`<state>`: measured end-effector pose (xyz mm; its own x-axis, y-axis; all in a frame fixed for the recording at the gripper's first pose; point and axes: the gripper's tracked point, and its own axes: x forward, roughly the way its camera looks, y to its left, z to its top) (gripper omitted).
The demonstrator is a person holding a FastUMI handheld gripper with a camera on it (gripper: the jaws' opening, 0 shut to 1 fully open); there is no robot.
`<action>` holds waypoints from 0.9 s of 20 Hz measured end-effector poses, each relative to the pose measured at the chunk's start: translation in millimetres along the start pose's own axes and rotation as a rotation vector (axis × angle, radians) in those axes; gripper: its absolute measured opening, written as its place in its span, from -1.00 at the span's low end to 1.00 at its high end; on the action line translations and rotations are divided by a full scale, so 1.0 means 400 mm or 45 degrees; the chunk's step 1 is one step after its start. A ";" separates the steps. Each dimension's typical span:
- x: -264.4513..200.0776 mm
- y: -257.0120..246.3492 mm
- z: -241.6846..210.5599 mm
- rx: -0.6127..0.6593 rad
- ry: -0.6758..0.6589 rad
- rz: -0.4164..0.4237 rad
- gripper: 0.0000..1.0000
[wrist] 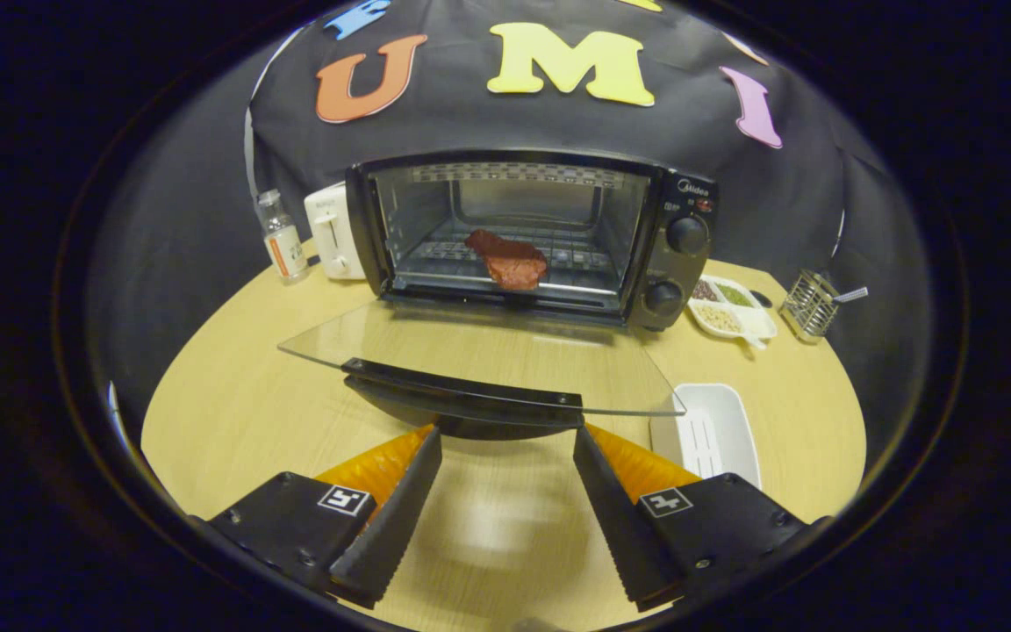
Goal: Open the toaster oven, put the food inside, and close the toaster oven door.
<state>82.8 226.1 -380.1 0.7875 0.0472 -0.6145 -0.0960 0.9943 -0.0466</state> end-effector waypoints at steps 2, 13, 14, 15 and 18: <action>-0.011 0.004 0.041 0.012 -0.025 0.005 0.93; -0.028 0.005 0.318 0.060 -0.229 -0.002 0.90; -0.030 -0.004 0.331 0.070 -0.233 -0.008 0.92; -0.034 -0.008 0.346 0.084 -0.247 -0.007 0.92; -0.051 -0.027 0.346 0.079 -0.253 -0.023 0.92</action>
<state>152.1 227.7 -258.1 0.8940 0.0410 -0.4463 -0.0478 0.9988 -0.0040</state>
